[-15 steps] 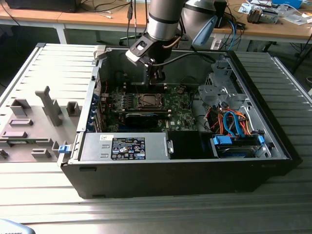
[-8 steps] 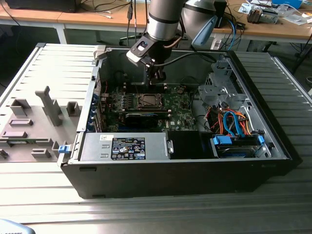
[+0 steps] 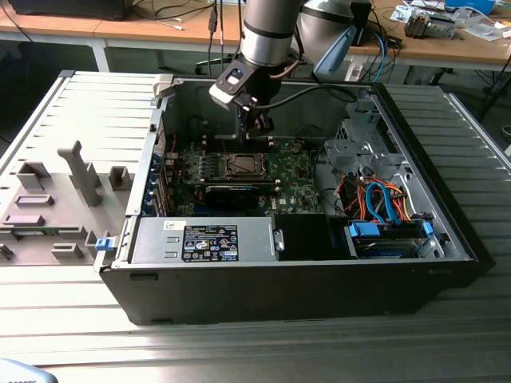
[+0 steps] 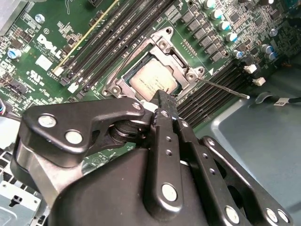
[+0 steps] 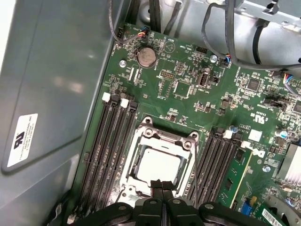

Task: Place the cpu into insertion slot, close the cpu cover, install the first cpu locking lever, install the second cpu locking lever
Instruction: 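Install the first cpu locking lever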

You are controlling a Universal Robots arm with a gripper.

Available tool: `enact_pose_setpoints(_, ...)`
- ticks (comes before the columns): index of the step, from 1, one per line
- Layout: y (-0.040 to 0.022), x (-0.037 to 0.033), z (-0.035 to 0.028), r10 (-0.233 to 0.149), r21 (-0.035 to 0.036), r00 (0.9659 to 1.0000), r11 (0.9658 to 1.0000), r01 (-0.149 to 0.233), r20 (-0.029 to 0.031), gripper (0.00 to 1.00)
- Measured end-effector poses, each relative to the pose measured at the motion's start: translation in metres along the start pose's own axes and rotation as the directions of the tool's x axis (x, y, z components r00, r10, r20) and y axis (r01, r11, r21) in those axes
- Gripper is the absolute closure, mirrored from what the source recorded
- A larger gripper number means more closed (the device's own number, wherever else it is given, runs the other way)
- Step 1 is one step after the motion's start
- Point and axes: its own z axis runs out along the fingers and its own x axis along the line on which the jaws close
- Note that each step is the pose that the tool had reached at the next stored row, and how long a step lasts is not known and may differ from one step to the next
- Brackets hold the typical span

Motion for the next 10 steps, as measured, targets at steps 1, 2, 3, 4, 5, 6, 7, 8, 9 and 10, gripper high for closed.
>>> enact_pose_setpoints(1,0.0,0.0,0.0,-0.004,0.0,1.0,1.0,0.004,0.0004,0.89)
enact_pose_setpoints(2,0.0,0.0,0.0,-0.009,0.0001,1.0,1.0,0.009,0.0008,0.89)
enact_pose_setpoints(3,0.0,0.0,0.0,-0.013,0.0002,0.9999,0.9999,0.013,0.0012,0.89)
enact_pose_setpoints(4,0.0,0.0,0.0,-0.019,0.0003,0.9998,0.9998,0.019,0.0016,0.89)
enact_pose_setpoints(5,0.0,0.0,0.0,-0.023,0.0004,0.9997,0.9997,0.023,0.002,0.89)
enact_pose_setpoints(6,0.0,0.0,0.0,-0.032,0.0006,0.9995,0.9995,0.032,0.0028,0.89)
enact_pose_setpoints(7,0.0,0.0,0.0,-0.038,0.0007,0.9993,0.9993,0.038,0.0034,0.89)
enact_pose_setpoints(8,0.0,0.0,0.0,-0.042,0.0008,0.9991,0.9991,0.042,0.0037,0.89)
enact_pose_setpoints(9,0.0,0.0,0.0,-0.048,0.0009,0.9988,0.9988,0.048,0.0043,0.89)
enact_pose_setpoints(10,0.0,0.0,0.0,-0.052,0.0009,0.9986,0.9986,0.052,0.0047,0.89)
